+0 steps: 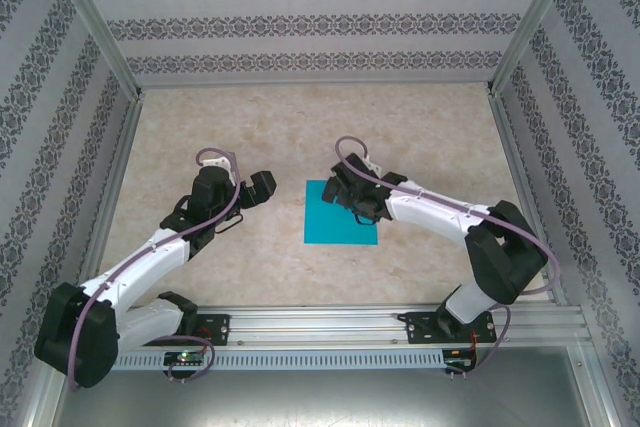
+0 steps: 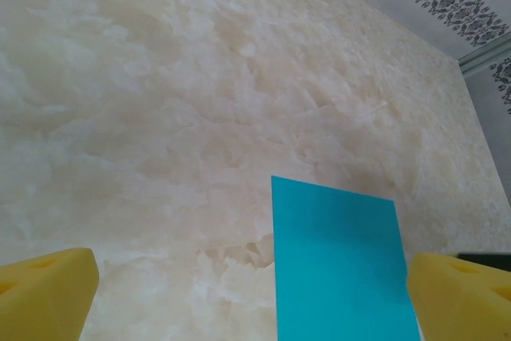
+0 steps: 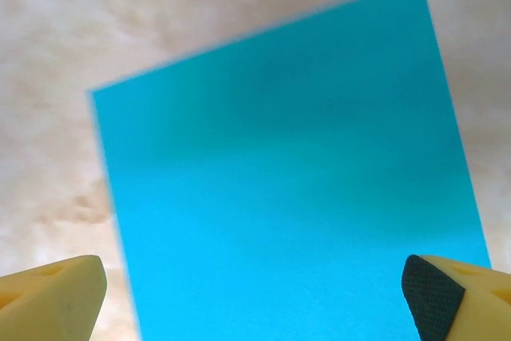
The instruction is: Fold a paper plane with a square sheet of paper (pick it up from the middle)
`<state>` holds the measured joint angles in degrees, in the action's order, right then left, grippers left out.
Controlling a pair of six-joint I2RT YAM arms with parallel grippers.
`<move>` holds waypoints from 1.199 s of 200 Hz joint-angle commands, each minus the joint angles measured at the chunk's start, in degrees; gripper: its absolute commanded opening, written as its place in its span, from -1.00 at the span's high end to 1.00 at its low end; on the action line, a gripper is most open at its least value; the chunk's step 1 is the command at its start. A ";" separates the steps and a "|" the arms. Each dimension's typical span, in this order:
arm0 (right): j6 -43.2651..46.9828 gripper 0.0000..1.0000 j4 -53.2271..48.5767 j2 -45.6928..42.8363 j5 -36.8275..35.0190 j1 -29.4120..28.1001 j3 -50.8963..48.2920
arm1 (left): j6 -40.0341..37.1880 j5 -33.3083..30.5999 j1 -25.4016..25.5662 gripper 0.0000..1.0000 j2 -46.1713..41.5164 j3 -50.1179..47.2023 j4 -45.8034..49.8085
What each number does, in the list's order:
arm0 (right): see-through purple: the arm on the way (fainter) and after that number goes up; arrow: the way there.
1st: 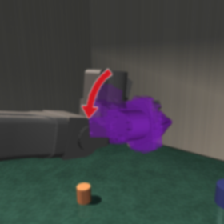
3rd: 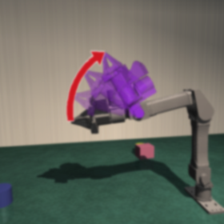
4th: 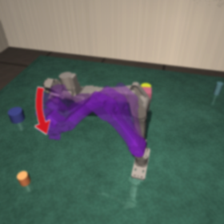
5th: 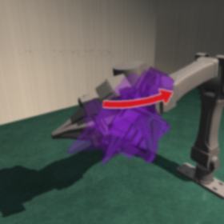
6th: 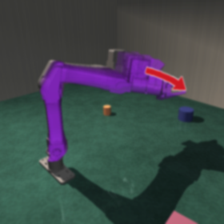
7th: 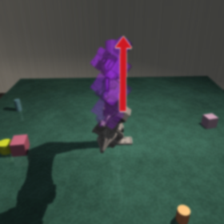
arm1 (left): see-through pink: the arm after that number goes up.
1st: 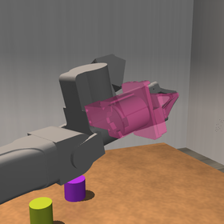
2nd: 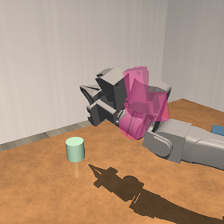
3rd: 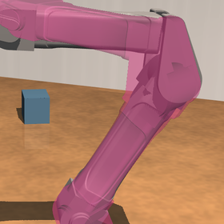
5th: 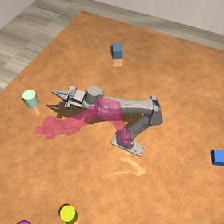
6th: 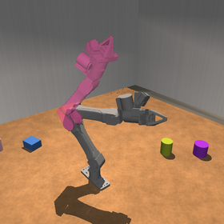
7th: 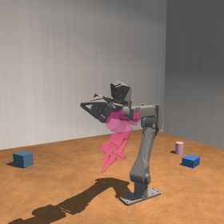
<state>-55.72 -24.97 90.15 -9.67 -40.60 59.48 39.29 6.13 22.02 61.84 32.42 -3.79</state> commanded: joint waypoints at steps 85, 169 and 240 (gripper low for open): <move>19.57 -0.95 -20.22 12.34 1.92 0.39 17.08 | -0.66 -1.39 -0.35 -1.00 -3.94 -1.96 3.00; 16.41 -0.95 -15.78 19.79 7.63 2.90 18.89 | -0.76 -0.60 -0.40 -1.00 -3.13 -1.71 2.15; 22.10 -0.95 -14.12 25.39 10.03 2.42 19.38 | -0.73 -1.07 -0.40 -1.00 -3.05 -1.06 3.06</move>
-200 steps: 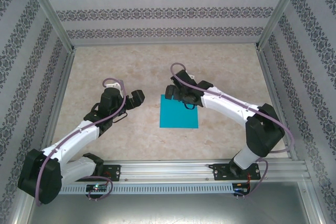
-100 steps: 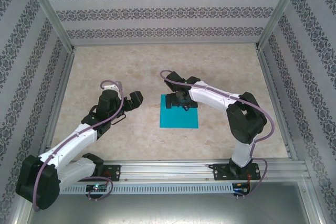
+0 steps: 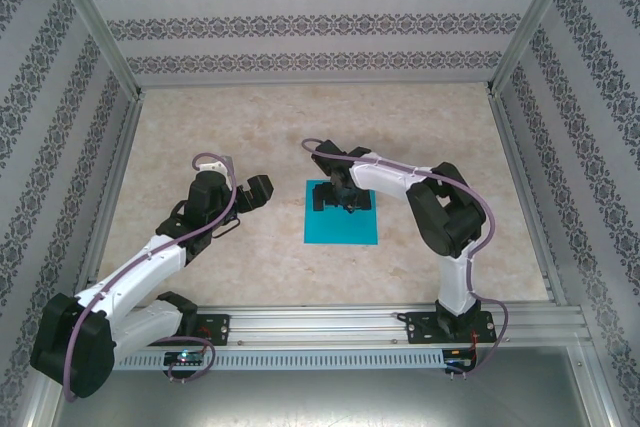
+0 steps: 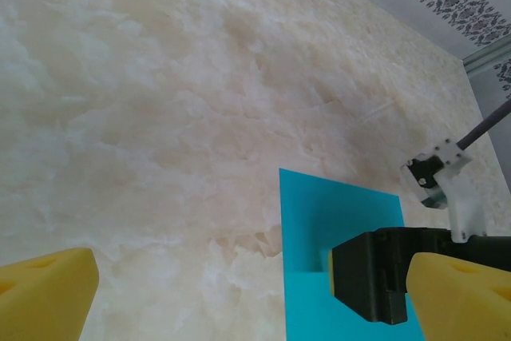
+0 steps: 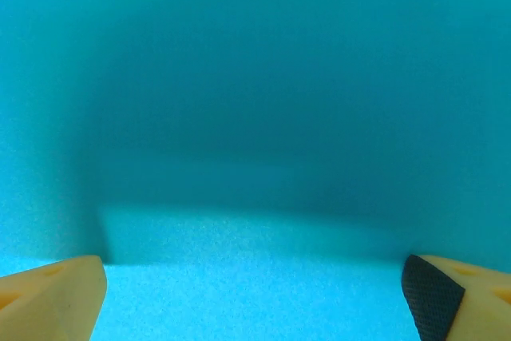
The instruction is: Fold a paper plane with a square sheet of paper (pick it up from the middle)
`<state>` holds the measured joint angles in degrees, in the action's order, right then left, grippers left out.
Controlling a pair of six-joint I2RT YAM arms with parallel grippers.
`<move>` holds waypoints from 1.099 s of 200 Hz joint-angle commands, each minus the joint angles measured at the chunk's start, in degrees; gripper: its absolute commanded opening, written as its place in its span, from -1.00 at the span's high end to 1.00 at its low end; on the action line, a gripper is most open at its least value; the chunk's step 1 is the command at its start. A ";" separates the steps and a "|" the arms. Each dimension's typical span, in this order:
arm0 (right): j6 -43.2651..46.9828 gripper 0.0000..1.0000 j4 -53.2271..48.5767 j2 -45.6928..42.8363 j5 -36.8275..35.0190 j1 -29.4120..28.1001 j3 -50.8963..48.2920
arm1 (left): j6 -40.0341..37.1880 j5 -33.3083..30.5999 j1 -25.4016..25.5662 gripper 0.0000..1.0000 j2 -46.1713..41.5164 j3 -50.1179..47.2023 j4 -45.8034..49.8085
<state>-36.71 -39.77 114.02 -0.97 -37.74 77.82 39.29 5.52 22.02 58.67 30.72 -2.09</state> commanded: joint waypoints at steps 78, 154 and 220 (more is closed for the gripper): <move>4.49 -0.95 -5.50 -3.18 -6.06 -1.02 3.51 | -0.72 -0.83 -0.31 -1.00 -3.02 -1.38 2.13; -6.45 -0.95 -4.48 -4.04 -5.92 -2.24 1.72 | -0.58 2.60 -0.31 -1.00 3.77 0.57 -1.38; -10.07 -0.95 -6.66 0.02 -8.95 -3.70 3.29 | -1.74 1.11 -0.32 -1.00 2.29 0.73 0.68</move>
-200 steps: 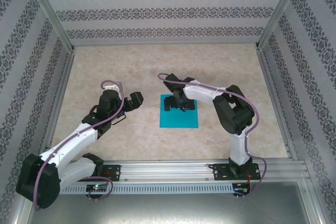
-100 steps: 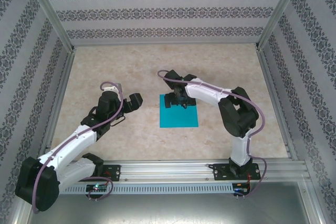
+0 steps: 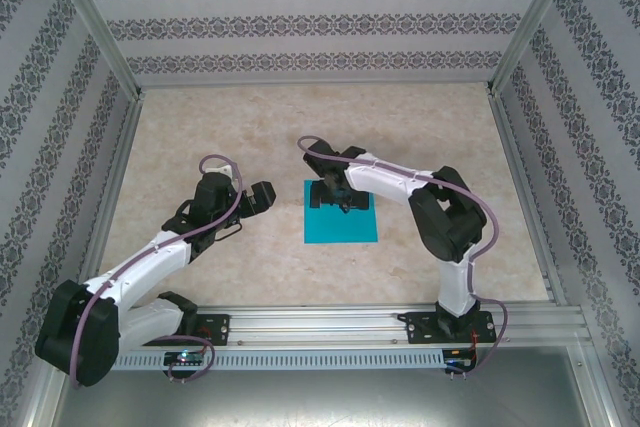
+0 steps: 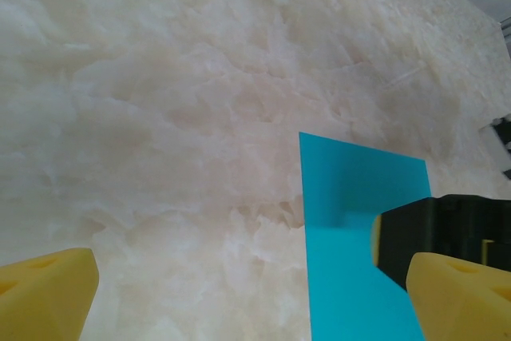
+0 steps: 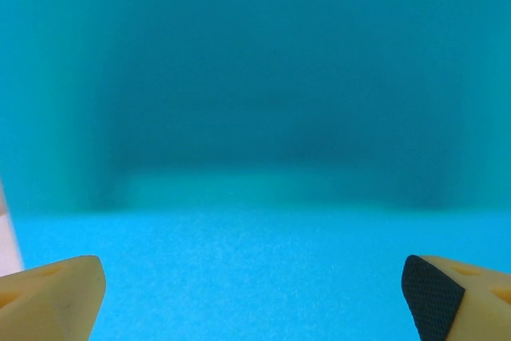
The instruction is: Fold a paper plane with a square sheet of paper (pick it up from the middle)
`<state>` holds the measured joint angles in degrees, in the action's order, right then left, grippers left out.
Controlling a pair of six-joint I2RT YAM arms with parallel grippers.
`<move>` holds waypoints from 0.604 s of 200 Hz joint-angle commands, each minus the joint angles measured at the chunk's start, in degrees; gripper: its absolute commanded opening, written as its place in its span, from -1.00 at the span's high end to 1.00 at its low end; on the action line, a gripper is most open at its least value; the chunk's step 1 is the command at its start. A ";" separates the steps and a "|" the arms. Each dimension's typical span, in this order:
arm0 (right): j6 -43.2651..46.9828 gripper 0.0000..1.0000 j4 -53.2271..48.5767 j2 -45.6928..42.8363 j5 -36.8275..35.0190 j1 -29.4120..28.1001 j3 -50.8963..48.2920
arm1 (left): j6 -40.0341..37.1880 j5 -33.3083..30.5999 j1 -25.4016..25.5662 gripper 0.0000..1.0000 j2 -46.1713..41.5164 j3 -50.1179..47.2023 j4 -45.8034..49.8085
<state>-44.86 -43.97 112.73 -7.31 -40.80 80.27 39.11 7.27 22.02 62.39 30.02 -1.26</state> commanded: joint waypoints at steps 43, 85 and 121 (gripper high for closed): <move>-1.65 -0.95 0.36 3.09 -0.69 -1.18 -1.88 | -0.91 -0.65 -0.34 -1.00 -0.27 1.76 -1.42; -1.11 -0.95 1.08 4.69 -0.58 -1.79 -3.28 | 0.30 -1.40 -0.32 -1.00 -0.73 0.65 -1.00; -1.09 -0.95 1.17 4.42 -0.92 -1.71 -3.54 | -0.82 -1.49 -0.27 -1.00 -1.98 1.22 0.63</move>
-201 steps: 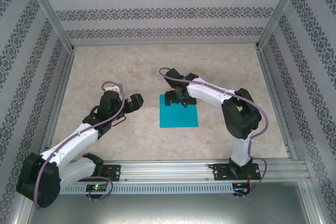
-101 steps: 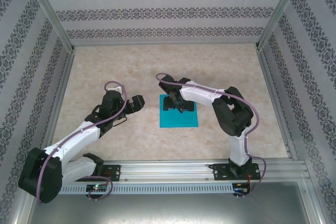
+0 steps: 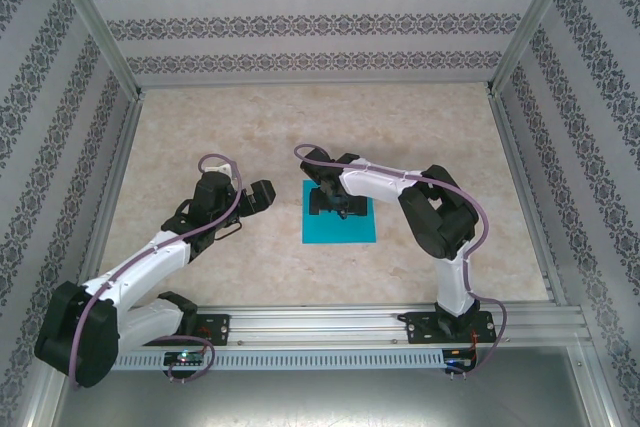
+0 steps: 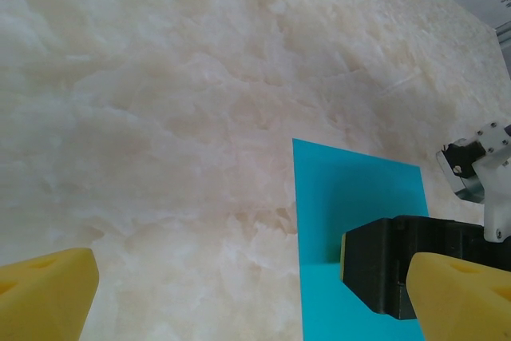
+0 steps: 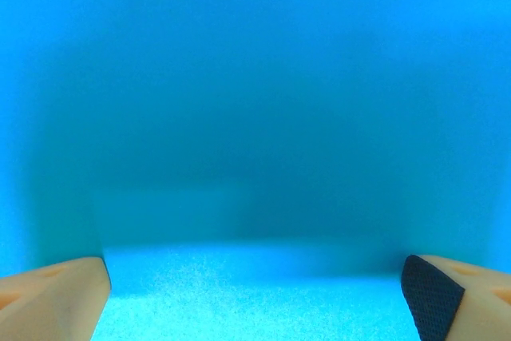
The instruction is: Fold a paper plane with a square sheet of paper (pick it up from the middle)
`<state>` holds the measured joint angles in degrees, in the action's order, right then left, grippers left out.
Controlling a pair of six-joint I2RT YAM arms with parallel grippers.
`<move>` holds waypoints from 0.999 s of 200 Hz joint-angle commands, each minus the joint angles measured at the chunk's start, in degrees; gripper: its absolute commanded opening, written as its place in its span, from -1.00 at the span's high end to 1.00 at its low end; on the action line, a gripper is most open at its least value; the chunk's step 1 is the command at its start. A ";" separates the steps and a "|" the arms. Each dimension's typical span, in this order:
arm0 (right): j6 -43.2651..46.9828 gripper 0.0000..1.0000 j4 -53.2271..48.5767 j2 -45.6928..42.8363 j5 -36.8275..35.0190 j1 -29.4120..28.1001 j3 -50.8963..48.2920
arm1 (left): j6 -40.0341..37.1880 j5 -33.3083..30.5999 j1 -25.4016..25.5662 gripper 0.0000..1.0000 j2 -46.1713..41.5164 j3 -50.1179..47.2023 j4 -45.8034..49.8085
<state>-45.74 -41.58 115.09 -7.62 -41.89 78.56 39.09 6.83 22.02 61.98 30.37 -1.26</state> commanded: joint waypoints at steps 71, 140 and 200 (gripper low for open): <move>0.03 -0.91 -1.79 3.03 -0.94 -0.48 -1.30 | -1.12 -1.47 -0.37 -1.00 -2.80 0.40 0.22; 1.00 -0.79 0.48 2.10 0.85 -0.34 -2.36 | -0.62 -1.06 -0.35 -1.00 -2.56 0.50 0.28; 2.87 -0.69 0.93 -1.40 1.33 -0.11 -2.39 | -0.49 -0.94 -0.40 -1.00 -2.59 0.73 0.47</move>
<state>-44.47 -39.66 114.80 -6.61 -41.89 77.97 39.07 5.96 22.02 59.44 30.37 -1.23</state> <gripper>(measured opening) 0.844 0.999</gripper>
